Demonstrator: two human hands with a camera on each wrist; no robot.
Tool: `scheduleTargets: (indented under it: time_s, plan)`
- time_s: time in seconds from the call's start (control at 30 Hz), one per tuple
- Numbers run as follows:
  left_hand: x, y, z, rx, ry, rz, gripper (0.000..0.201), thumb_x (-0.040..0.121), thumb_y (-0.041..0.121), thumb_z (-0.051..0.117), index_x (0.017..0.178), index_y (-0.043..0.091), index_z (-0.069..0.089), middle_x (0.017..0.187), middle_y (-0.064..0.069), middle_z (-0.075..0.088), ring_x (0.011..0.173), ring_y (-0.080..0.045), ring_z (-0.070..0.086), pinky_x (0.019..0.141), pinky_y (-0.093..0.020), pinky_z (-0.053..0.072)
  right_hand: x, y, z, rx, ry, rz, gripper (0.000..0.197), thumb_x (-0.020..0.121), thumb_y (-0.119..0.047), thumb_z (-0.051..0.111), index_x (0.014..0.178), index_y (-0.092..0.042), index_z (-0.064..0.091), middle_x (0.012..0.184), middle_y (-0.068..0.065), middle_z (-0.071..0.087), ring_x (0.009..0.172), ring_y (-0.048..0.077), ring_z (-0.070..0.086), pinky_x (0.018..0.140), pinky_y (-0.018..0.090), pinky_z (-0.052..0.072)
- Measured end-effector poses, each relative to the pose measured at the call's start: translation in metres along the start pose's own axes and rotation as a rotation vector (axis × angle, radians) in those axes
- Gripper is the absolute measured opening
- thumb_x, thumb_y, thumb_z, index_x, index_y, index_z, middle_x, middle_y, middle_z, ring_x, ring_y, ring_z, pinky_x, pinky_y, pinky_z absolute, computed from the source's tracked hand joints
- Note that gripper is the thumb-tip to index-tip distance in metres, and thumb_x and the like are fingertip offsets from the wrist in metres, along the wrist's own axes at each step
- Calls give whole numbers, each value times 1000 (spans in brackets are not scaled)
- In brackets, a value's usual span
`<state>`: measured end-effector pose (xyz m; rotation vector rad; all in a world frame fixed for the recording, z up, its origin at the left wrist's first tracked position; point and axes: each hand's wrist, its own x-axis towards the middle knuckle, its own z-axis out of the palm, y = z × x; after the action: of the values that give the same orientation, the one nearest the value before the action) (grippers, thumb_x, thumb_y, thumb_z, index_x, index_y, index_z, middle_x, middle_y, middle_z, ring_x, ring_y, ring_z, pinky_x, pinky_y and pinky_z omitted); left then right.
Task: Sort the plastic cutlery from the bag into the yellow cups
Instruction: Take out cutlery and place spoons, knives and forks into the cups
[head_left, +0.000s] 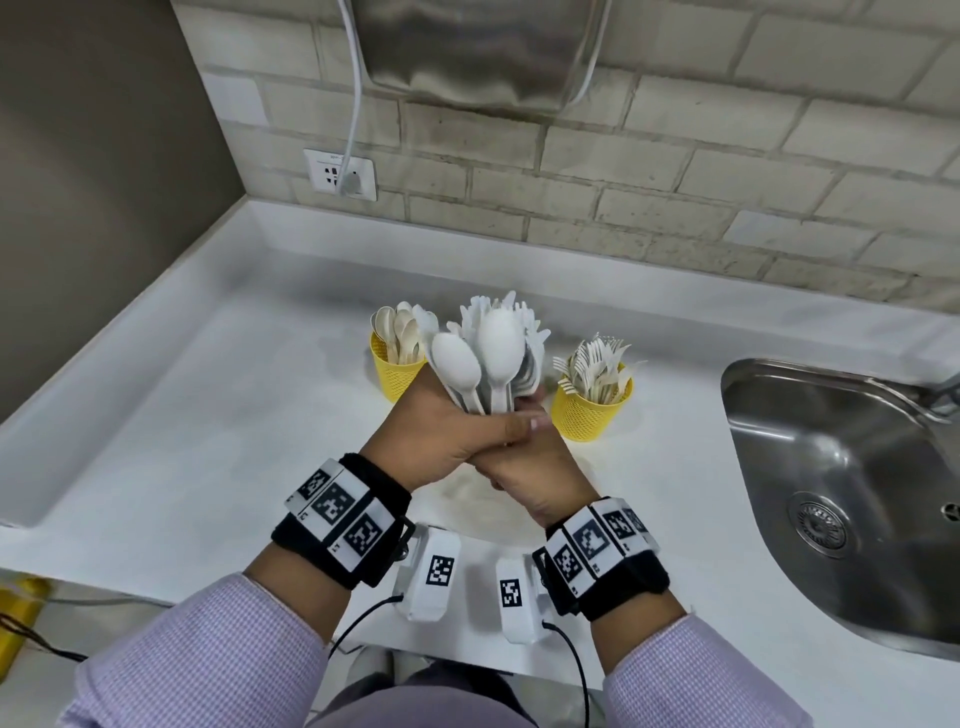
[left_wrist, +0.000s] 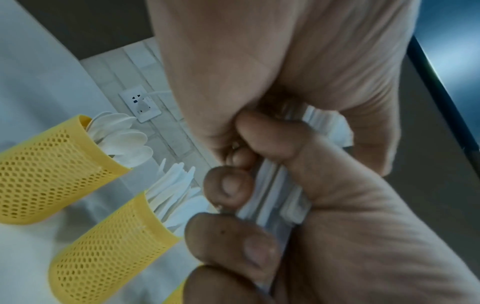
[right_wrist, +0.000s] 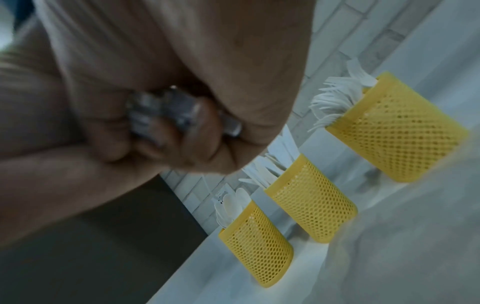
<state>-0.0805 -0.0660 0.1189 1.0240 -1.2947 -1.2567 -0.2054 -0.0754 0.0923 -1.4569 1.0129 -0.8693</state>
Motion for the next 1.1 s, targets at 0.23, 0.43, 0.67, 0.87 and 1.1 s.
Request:
scheduleTargets:
  time_s: [0.23,0.43,0.67,0.87,1.1]
  plan:
    - [2,3,27,-41,228,57,37,72,-3,89,103,5,72,95,-1,80,90,-15,76,81,-25,59,3,12,10,-296,475,-28,16,92,-5,60,98,-18,67,83,-16,60,76,-2,56,67,19,45]
    - [5,4,19,4,325,76,30,79,1,85,104,12,74,99,5,80,96,-8,75,82,-20,57,-3,17,15,-40,300,-208,57,80,-3,78,129,-16,53,118,-7,69,109,0,66,91,20,53]
    - [4,5,6,-64,196,114,21,80,8,85,95,17,74,89,1,77,86,-17,74,80,-35,59,-8,19,-3,876,-120,279,43,72,0,50,115,-2,59,105,16,65,92,32,66,92,46,55]
    - [-1,-6,11,8,67,93,21,81,-1,83,86,17,75,85,2,76,84,-15,73,79,-30,57,-5,8,-15,1260,-41,294,57,73,6,33,115,-4,70,124,17,69,111,32,68,107,45,47]
    - [-2,-10,26,-13,126,89,35,78,-11,80,95,18,71,85,7,75,84,-6,71,79,-23,56,-6,3,-14,1209,-31,312,47,74,-15,80,121,-11,73,129,11,66,112,25,60,114,40,40]
